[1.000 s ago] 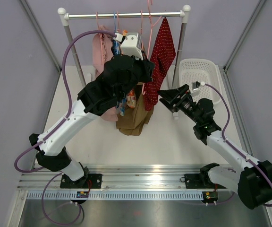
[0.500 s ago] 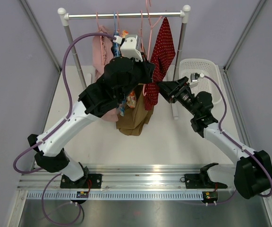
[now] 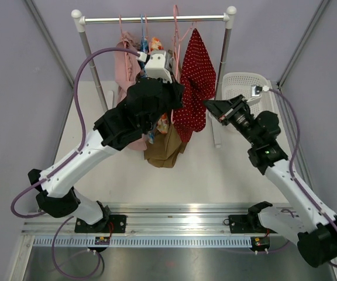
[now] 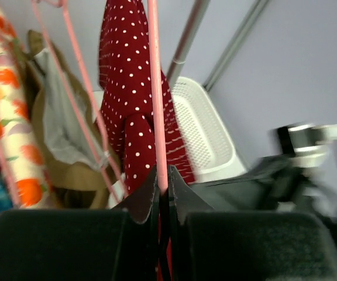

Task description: Remove the skirt from the hanger

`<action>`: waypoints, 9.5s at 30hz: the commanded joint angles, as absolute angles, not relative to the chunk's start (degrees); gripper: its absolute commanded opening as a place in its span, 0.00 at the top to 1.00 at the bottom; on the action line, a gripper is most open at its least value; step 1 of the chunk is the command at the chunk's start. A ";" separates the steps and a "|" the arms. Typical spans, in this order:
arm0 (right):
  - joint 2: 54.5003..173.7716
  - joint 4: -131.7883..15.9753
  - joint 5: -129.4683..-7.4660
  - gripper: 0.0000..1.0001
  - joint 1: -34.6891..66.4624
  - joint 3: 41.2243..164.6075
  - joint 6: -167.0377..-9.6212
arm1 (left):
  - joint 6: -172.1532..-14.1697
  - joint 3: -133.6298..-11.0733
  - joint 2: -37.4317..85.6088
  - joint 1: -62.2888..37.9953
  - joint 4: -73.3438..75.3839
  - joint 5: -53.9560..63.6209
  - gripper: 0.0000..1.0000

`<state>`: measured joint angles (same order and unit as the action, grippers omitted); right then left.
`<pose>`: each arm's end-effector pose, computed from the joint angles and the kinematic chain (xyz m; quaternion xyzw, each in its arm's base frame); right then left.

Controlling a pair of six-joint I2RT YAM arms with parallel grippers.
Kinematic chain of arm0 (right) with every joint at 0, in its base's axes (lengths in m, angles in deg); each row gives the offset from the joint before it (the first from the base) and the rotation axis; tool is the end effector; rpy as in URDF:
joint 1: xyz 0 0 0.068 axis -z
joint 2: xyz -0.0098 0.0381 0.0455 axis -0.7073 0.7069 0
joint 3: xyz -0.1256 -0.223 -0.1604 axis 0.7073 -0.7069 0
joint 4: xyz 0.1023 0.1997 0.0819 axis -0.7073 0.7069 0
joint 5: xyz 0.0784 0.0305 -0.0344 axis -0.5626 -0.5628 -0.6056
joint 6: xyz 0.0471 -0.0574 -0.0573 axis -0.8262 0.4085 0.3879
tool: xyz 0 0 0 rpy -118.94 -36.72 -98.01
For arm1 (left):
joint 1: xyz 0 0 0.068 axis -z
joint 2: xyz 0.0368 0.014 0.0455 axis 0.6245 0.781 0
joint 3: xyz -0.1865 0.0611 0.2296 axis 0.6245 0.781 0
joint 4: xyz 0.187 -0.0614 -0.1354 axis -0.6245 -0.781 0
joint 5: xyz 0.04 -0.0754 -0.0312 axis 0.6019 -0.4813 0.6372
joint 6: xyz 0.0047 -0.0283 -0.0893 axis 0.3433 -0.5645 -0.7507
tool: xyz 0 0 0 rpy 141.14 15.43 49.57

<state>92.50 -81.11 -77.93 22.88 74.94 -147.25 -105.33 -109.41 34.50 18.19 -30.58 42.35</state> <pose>0.2231 0.1175 0.4094 0.1277 0.6277 0.5970 0.4831 0.2121 -0.2488 0.5340 0.0430 0.7378 -0.2751 0.6149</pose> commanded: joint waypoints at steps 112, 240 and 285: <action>106.71 -49.54 -78.84 0.00 37.98 89.60 -113.86 | -100.04 -135.28 61.03 12.15 -33.52 40.25 0.87; 116.99 -41.88 -16.88 0.05 -20.02 115.18 -99.71 | -98.72 -135.97 45.01 5.83 -34.13 42.02 1.00; 115.76 -31.08 5.94 1.00 -55.17 136.70 -94.18 | -96.19 -124.45 49.84 9.26 -12.95 63.01 1.00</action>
<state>115.40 -30.32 -2.30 -52.22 133.01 -96.56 -101.57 -123.05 49.96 10.21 -22.06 59.53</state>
